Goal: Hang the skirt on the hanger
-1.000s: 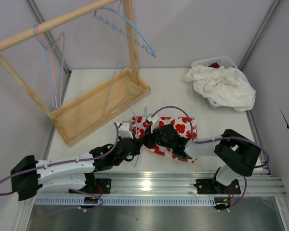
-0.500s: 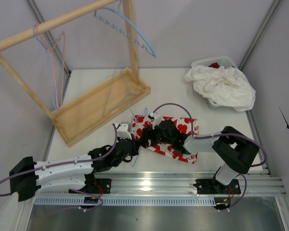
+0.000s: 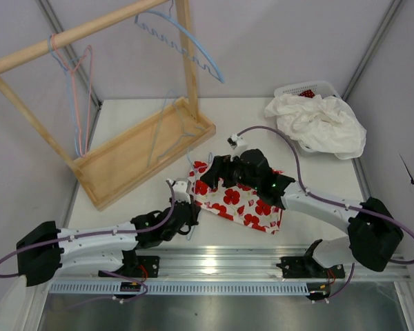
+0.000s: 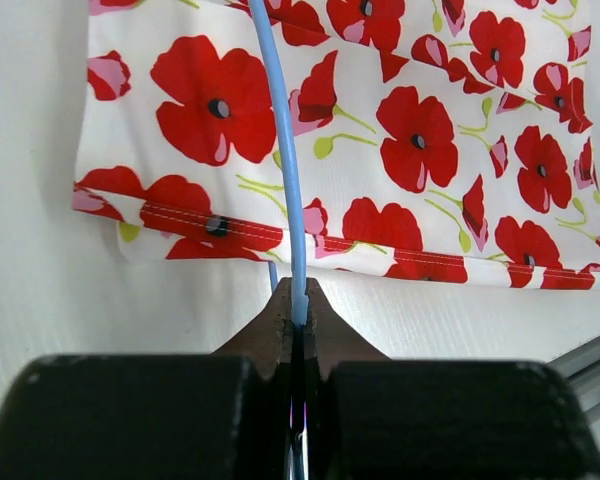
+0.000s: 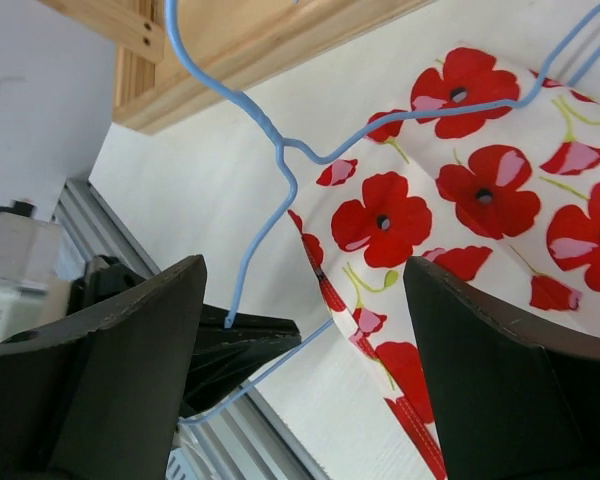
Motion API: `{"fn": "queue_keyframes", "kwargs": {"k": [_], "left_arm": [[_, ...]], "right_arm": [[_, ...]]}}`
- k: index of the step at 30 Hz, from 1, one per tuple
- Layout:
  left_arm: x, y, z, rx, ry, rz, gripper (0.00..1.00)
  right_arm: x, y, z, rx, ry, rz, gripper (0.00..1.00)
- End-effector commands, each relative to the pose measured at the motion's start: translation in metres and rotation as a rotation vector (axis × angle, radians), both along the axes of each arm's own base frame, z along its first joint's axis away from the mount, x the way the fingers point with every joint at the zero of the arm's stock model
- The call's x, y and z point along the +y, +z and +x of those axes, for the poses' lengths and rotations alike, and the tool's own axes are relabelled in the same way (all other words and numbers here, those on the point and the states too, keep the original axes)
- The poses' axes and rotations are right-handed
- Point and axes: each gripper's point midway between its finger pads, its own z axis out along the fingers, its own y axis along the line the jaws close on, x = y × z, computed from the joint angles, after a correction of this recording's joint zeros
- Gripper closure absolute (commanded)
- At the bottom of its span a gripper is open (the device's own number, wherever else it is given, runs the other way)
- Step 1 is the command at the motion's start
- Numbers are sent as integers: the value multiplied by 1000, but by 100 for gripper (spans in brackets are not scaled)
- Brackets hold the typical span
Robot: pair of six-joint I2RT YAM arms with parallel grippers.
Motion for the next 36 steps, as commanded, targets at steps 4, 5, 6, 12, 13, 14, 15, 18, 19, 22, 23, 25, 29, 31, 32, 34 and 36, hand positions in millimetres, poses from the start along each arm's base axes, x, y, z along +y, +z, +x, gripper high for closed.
{"fn": "queue_keyframes", "kwargs": {"k": [4,5,6,12,13,14,15,18,19,22,23,25,29,31,32,34,36], "left_arm": [[-35,14,6,-72,-73,-30,100],[-39,12,4,-71,-94,-24,100],[-43,10,3,-68,-102,-20,100],[-64,1,4,-44,-133,14,100],[-69,5,5,-49,-135,1,100],[-70,5,4,-47,-141,0,100],[-72,3,4,-45,-147,1,100],[-80,6,0,-53,-173,-9,100],[-84,7,0,-61,-182,-6,100],[-88,4,-4,-79,-208,11,100],[-90,5,-6,-84,-220,9,100],[-92,4,-8,-90,-235,10,100],[-94,-1,-10,-78,-244,20,100],[-91,-3,-10,-72,-238,28,97],[-91,2,-10,-73,-237,20,96],[-85,5,-9,-66,-224,50,87],[-81,19,-7,-77,-204,41,66]], "right_arm": [[-28,17,3,35,-107,34,13],[-28,18,2,32,-102,44,13],[-27,18,1,31,-95,45,14],[-19,-9,-4,61,-79,-22,19],[-21,-14,-2,56,-105,-41,20],[-18,-24,-5,64,-107,-72,20],[-17,-29,-5,67,-113,-89,21],[-14,-41,0,70,-156,-112,26],[-13,-43,1,72,-162,-113,31],[-11,-53,8,77,-194,-130,38],[-10,-54,10,72,-204,-136,39],[-10,-59,13,73,-213,-148,54],[-14,-59,15,58,-239,-153,100],[-18,-60,16,47,-250,-166,100],[-21,-62,16,46,-255,-174,100],[-29,-68,16,48,-271,-196,100],[-38,-75,13,55,-281,-216,100]]}}
